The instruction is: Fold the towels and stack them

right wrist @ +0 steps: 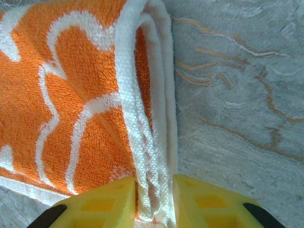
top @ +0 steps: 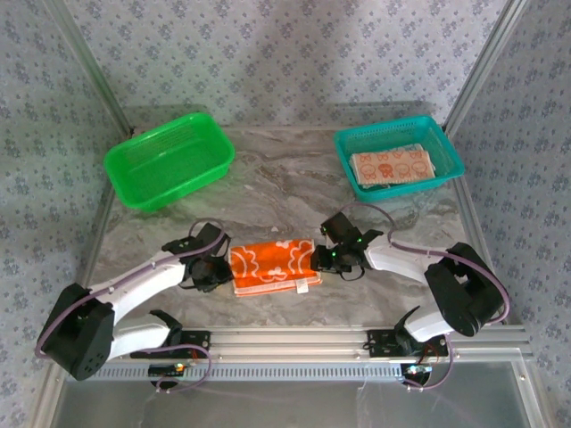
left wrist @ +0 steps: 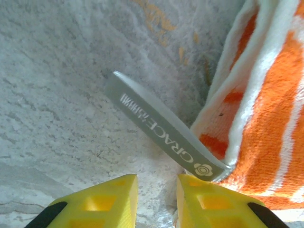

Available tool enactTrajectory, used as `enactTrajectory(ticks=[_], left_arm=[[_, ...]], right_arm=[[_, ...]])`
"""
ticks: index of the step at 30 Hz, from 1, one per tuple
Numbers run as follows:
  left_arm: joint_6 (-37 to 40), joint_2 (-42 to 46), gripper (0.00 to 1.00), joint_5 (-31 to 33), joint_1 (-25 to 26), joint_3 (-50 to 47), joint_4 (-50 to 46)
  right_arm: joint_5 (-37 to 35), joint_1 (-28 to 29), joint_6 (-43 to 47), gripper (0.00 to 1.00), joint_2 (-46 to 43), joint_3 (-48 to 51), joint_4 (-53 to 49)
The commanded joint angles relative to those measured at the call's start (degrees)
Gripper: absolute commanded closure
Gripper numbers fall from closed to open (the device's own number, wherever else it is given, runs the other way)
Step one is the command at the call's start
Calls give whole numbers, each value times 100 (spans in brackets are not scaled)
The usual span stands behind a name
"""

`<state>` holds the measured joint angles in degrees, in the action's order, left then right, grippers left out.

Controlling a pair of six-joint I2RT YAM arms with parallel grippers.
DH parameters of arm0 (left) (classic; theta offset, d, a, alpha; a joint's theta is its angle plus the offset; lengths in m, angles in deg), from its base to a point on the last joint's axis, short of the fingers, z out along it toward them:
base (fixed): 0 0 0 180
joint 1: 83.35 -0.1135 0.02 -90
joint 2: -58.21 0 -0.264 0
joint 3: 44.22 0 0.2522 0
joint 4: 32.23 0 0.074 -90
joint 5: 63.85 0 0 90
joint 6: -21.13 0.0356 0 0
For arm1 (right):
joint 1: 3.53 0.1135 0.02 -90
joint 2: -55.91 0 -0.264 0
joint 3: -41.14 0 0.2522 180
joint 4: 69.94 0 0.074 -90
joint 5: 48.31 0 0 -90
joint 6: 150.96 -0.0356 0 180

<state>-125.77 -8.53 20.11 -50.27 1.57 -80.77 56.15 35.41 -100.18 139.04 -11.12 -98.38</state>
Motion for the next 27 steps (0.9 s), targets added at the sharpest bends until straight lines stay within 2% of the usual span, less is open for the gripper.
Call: enactTrajectory(ticks=[1,7,9,10,16,27], left_arm=[[66,176,72,-146,-146,238,106],[74,239,72,-332,-236,211,277],[100,266,77,-377,-250,208,313],[96,284,76,-378,-257,192,352],[117,246,54,-477,-300,171,461],[127,-28,49,-679,-324,145,749]], right_arm=[[121,56,13,72,-18,-112,-108],[117,92,29,72,-29,-206,-132],[102,85,29,72,-20,-218,-140],[107,95,29,71,-18,-228,-140],[120,97,29,71,95,-227,-93],[156,114,46,71,212,-270,-61]])
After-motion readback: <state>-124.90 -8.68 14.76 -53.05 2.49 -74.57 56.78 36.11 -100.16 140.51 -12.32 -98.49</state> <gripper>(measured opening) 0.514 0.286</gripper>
